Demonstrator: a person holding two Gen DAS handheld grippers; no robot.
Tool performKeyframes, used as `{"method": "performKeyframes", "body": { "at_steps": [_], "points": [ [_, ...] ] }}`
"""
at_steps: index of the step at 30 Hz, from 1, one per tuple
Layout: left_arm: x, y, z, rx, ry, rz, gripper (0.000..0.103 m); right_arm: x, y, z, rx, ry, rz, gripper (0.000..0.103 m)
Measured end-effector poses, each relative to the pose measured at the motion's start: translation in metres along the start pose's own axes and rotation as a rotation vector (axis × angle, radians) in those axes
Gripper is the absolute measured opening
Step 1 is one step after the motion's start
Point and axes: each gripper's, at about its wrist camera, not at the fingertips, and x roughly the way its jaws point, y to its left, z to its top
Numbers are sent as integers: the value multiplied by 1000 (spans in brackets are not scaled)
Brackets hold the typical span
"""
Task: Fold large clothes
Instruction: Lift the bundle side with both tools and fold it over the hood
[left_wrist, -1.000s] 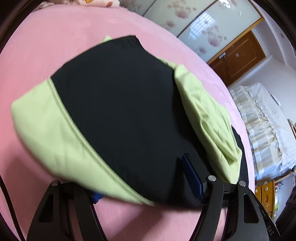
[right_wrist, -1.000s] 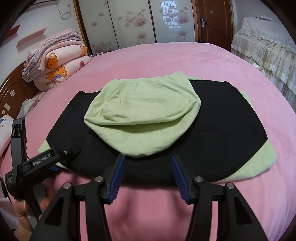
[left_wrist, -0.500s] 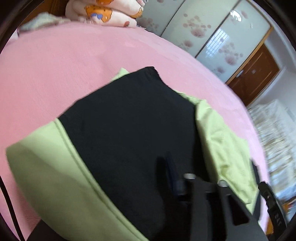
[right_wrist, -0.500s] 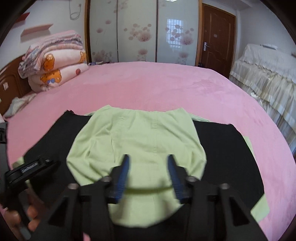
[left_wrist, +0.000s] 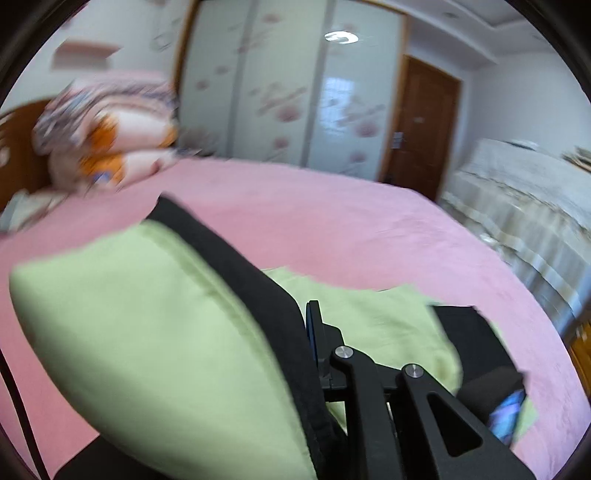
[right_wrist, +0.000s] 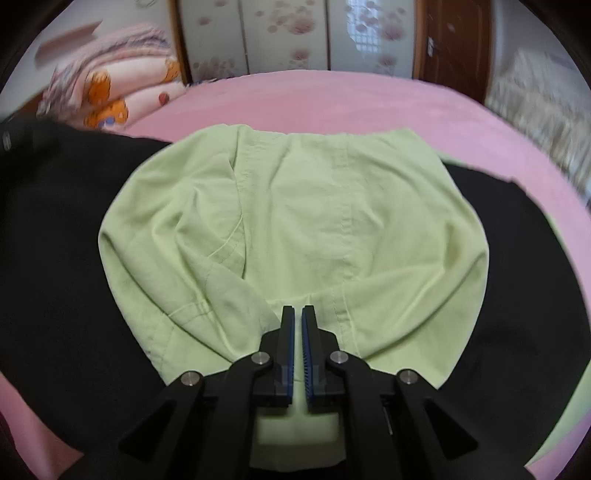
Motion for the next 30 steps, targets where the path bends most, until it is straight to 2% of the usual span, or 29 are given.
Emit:
{"method": "performKeyframes", "body": {
  "at_steps": [3, 6, 8, 10, 13, 16, 20, 22, 23, 25, 27, 29, 30],
  "points": [
    [-7, -40, 6, 75, -16, -62, 6, -2, -18, -3, 86, 24, 99, 5],
    [-11, -85, 6, 165, -12, -123, 6, -15, -47, -5, 186, 81, 262, 4],
    [-9, -114, 3, 218, -2, -166, 6, -38, -76, -12, 260, 65, 294, 4],
    [-6, -142, -4, 251, 24, -221, 6, -64, -107, -22, 296, 18, 246, 4],
    [4, -182, -21, 300, 73, -283, 6, -108, -161, -43, 324, -45, 59, 5],
    [27, -219, -53, 360, 160, -305, 7, -133, -208, -64, 357, -46, -86, 5],
    [69, -242, -100, 405, 345, -305, 9, -145, -246, -87, 414, -23, -159, 5],
    [80, -244, -115, 417, 405, -288, 11, -147, -257, -94, 429, -10, -180, 5],
    [80, -243, -116, 421, 408, -284, 13, -150, -260, -97, 433, -11, -183, 5],
    [72, -241, -112, 411, 420, -319, 26, -151, -262, -97, 441, -18, -178, 5],
    [64, -242, -103, 394, 450, -368, 62, -152, -263, -95, 446, -17, -163, 5],
    [44, -243, -93, 382, 432, -408, 78, -150, -261, -92, 450, -16, -155, 6],
    [34, -244, -85, 380, 418, -422, 82, -151, -260, -90, 453, -18, -153, 7]
  ]
}}
